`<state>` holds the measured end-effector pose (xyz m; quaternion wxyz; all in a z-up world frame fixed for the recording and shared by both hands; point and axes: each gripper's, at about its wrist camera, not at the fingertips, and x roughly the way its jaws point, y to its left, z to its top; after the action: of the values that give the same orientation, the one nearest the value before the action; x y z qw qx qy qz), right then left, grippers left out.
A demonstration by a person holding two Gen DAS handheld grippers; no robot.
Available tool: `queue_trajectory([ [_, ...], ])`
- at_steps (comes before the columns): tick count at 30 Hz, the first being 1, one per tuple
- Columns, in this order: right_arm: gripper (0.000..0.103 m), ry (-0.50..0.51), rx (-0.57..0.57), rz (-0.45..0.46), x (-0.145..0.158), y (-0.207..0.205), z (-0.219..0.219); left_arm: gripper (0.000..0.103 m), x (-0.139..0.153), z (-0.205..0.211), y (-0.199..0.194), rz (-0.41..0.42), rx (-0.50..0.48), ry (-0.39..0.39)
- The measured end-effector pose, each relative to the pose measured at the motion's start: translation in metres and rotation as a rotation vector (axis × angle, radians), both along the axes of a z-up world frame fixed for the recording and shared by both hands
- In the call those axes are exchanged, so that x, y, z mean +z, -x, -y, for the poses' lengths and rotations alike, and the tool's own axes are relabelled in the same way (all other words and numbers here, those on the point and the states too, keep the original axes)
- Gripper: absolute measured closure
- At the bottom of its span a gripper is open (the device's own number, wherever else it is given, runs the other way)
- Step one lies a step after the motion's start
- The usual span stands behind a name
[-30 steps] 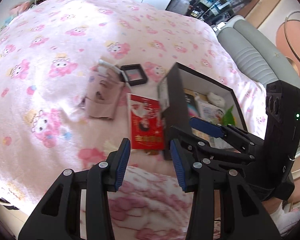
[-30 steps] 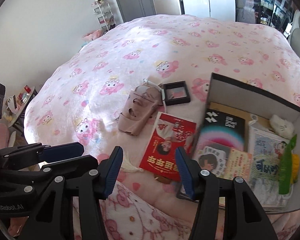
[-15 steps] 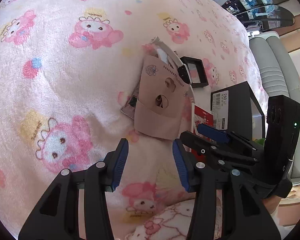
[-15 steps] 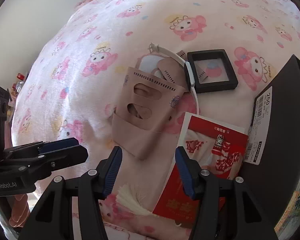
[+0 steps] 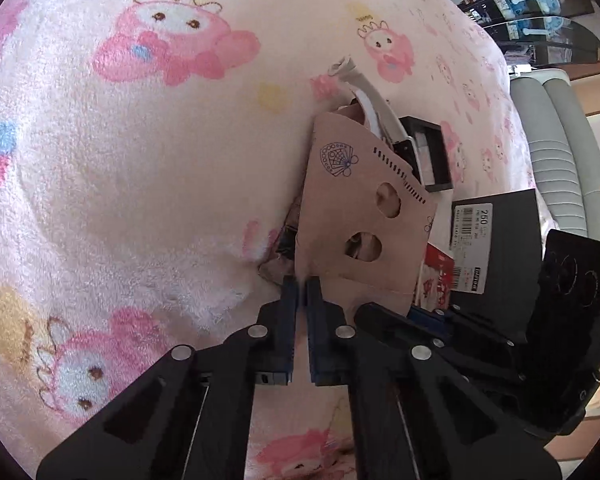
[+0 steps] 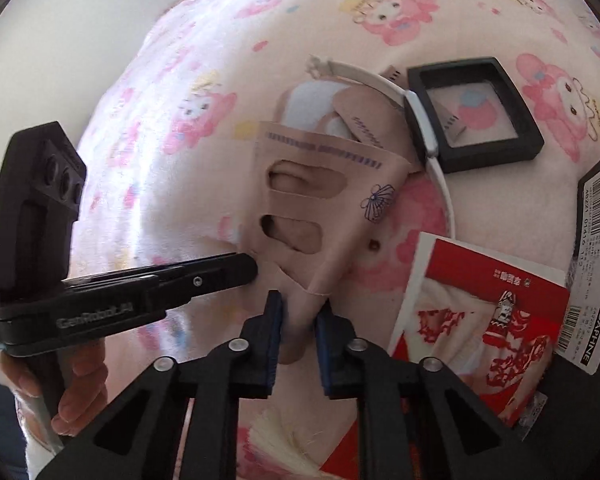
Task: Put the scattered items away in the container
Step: 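Grasp the beige fabric mask with the left gripper and lift it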
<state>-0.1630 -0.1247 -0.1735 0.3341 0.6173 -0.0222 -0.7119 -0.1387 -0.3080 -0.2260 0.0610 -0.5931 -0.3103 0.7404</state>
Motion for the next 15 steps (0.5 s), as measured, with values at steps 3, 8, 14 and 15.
queue_trajectory([
  [3, 0.095, 0.044, 0.024, -0.001, 0.015, -0.012, 0.000, 0.101, 0.016, -0.001, -0.019, -0.035, 0.005, 0.040],
  [8, 0.095, 0.132, 0.107, -0.021, 0.054, -0.040, 0.002, 0.094, 0.050, 0.002, -0.060, -0.143, -0.011, -0.053],
  [14, 0.095, 0.079, 0.154, -0.115, 0.069, -0.055, 0.023, 0.077, 0.060, 0.028, -0.077, -0.165, 0.088, -0.028],
  [15, 0.095, 0.066, 0.127, -0.131, 0.069, -0.052, 0.019, 0.075, 0.057, 0.029, -0.074, -0.157, 0.082, -0.033],
])
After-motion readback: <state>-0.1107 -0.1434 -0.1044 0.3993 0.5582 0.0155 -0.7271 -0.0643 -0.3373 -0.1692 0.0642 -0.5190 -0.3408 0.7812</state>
